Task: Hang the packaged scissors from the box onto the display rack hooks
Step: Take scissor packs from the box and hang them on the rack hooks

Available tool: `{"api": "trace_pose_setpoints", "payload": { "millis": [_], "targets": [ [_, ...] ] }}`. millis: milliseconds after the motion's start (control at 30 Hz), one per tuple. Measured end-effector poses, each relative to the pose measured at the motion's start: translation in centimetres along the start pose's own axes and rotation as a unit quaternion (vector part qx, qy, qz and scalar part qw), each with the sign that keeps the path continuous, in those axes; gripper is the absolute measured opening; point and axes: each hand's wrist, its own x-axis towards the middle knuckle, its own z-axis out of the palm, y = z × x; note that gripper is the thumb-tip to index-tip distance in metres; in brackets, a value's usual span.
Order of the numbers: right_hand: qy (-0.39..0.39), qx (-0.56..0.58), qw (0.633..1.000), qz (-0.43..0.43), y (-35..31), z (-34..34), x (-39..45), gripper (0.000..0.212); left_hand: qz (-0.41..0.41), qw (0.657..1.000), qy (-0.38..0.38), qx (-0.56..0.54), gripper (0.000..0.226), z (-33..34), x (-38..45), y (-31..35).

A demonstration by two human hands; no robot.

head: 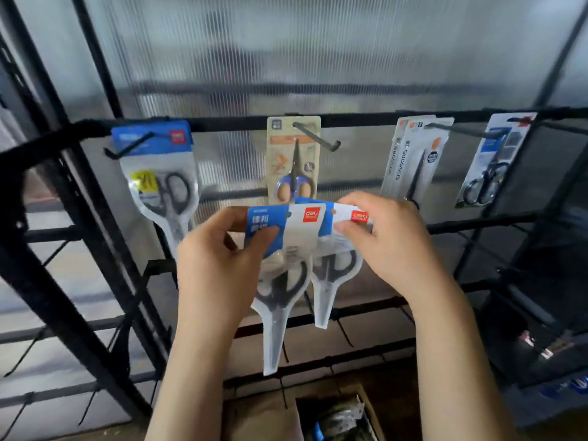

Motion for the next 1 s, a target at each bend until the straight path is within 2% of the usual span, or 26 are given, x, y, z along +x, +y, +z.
{"api": "trace_pose_setpoints", "payload": {
  "millis": [100,200,267,467,633,833,1000],
  "targets": [
    [-0.005,0.017,1.0,-0.005,-1.3,1.1,1.2,0.017,-0.005,0.999,0.029,-0.017,0.013,-1.4,1.2,-0.7],
    [-0.016,0.053,0.998,-0.013,-3.0,2.5,2.4,0.018,0.005,0.998,0.044,-0.038,0.019,-2.9,2.4,-1.1],
    [-0.025,0.072,0.997,-0.029,-4.2,3.2,3.2,0.015,0.008,0.997,0.048,-0.062,0.014,-3.7,3.1,-1.1],
    [-0.005,0.12,0.99,-0.073,-6.6,4.4,4.9,0.016,0.002,0.978,0.07,-0.196,0.01,-6.1,4.4,-1.2],
    [0.023,0.167,0.981,-0.094,-7.6,5.3,5.3,0.011,-0.005,0.97,0.104,-0.218,0.009,-7.7,4.8,-1.9],
    [0.006,0.163,0.981,-0.102,-8.6,6.6,5.0,0.009,-0.05,0.96,0.129,-0.245,0.012,-8.5,4.8,-2.3],
    [-0.004,0.158,0.982,-0.101,-9.4,7.2,5.0,0.011,-0.052,0.959,0.143,-0.24,0.015,-9.1,5.4,-2.5]
  ]
}}
